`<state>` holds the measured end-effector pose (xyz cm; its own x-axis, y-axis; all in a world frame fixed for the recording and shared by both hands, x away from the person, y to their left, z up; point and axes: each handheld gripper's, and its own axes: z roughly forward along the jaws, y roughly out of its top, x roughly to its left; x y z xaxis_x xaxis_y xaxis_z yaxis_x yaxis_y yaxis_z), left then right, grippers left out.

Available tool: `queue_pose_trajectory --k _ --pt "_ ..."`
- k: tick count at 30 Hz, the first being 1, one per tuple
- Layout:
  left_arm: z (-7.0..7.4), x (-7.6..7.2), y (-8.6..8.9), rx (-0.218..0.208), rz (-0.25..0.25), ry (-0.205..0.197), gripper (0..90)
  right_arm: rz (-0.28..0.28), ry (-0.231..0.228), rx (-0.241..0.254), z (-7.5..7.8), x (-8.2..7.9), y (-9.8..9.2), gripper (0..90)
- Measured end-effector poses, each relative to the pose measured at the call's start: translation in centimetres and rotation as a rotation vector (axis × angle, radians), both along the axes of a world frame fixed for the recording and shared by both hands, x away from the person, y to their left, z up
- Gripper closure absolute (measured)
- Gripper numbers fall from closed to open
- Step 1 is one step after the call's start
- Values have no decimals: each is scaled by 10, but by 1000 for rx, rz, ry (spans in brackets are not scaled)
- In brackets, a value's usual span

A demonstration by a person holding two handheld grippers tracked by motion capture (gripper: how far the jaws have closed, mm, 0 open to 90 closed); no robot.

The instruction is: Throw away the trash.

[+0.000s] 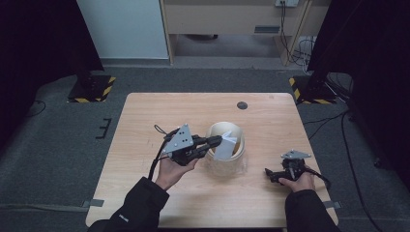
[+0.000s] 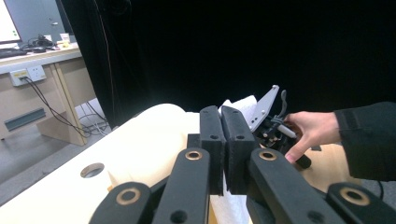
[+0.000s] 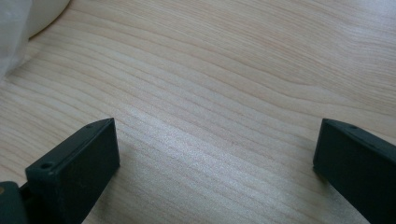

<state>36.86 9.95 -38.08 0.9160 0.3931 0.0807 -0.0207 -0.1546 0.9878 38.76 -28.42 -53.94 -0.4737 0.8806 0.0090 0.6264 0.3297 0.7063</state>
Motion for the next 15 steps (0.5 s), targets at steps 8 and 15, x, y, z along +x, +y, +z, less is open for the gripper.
queue_pose_trajectory --k 8,15 --pt "-5 8 -5 23 2 -11 876 0 0 0 0 0 0 5" --pt "-6 14 -6 19 7 -8 876 0 0 0 0 0 0 5"
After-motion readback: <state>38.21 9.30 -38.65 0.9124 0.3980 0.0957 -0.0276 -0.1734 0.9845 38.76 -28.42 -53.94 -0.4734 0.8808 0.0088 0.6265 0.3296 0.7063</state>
